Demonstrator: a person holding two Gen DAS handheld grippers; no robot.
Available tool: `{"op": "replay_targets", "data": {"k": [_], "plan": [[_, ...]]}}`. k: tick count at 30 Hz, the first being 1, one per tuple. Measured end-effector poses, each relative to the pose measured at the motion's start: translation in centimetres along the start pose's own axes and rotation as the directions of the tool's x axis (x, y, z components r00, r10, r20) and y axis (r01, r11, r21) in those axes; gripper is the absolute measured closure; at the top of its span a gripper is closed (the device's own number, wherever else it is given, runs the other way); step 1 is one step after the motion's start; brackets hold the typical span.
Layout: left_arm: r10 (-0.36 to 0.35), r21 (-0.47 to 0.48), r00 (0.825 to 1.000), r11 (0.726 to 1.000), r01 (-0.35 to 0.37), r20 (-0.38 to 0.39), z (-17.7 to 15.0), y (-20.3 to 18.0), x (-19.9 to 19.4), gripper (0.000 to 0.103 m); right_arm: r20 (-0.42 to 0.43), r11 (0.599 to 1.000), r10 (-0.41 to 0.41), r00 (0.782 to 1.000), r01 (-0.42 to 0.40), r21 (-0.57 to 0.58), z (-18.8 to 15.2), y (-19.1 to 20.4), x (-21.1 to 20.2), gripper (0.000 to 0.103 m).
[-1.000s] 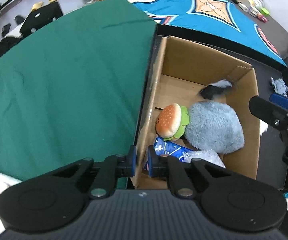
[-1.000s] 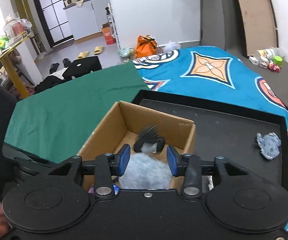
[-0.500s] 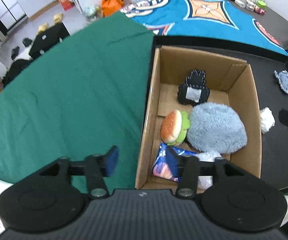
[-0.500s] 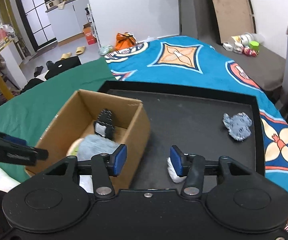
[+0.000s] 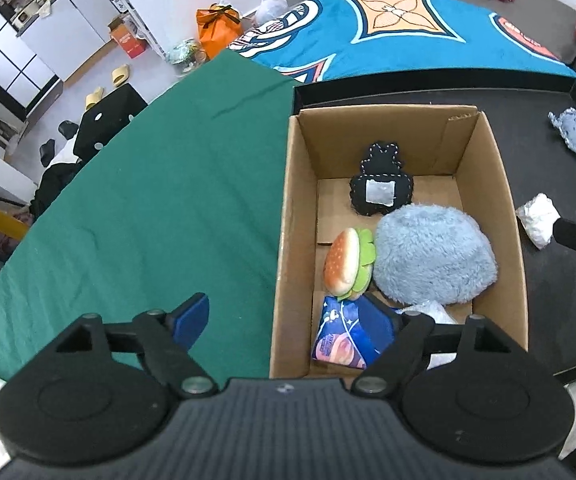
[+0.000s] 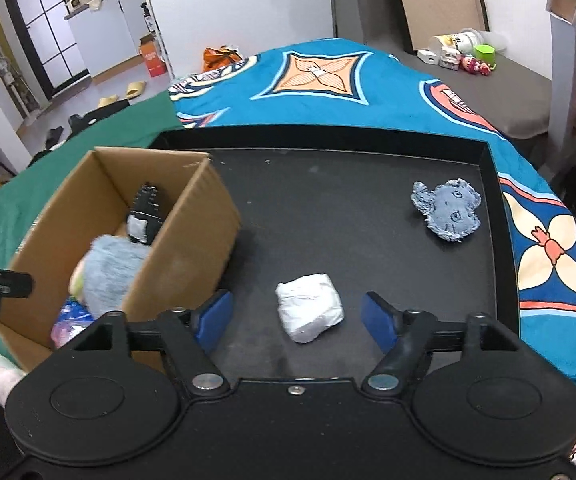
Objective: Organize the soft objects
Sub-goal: 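Reach the right gripper to the white cloth bundle and grasp it, then carry the white bundle over the box and release it inside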
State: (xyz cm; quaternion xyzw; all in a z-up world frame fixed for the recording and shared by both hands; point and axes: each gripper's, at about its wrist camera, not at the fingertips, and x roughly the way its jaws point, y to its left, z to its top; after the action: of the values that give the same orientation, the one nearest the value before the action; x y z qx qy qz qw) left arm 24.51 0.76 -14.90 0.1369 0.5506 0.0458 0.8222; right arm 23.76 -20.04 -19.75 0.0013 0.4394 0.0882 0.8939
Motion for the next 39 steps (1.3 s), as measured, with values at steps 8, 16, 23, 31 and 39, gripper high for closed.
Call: {"op": "replay_targets", "data": {"k": [8, 16, 23, 31, 39], "plan": [[0.033, 0.007, 0.999, 0.999, -0.033, -0.040, 0.6, -0.6, 0.6, 0.022, -0.007, 1.000, 0.007, 1.000, -0.007, 0.014, -0.4, -1.3, 2.1, 0.028], [0.047, -0.003, 0.996, 0.999, -0.047, -0.075, 1.1, -1.1, 1.0, 0.022, -0.021, 1.000, 0.009, 1.000, -0.008, 0.014, -1.2, -2.2, 3.7, 0.029], [0.086, 0.036, 0.992, 0.996, -0.083, -0.093, 1.2, -2.0, 1.0, 0.022, -0.031, 0.999, 0.021, 0.999, -0.019, 0.036, -1.7, -2.9, 4.6, 0.066], [0.096, 0.039, 0.991, 0.995, -0.092, -0.091, 1.2, -2.2, 0.6, 0.022, -0.031, 0.997, 0.006, 0.999, -0.003, 0.075, -2.0, -4.0, 3.3, 0.067], [0.088, 0.017, 0.994, 0.996, -0.087, -0.066, 0.8, -1.7, 0.0, 0.022, -0.010, 0.997, -0.018, 1.000, 0.018, 0.075, -1.6, -4.3, 1.5, 0.067]]}}
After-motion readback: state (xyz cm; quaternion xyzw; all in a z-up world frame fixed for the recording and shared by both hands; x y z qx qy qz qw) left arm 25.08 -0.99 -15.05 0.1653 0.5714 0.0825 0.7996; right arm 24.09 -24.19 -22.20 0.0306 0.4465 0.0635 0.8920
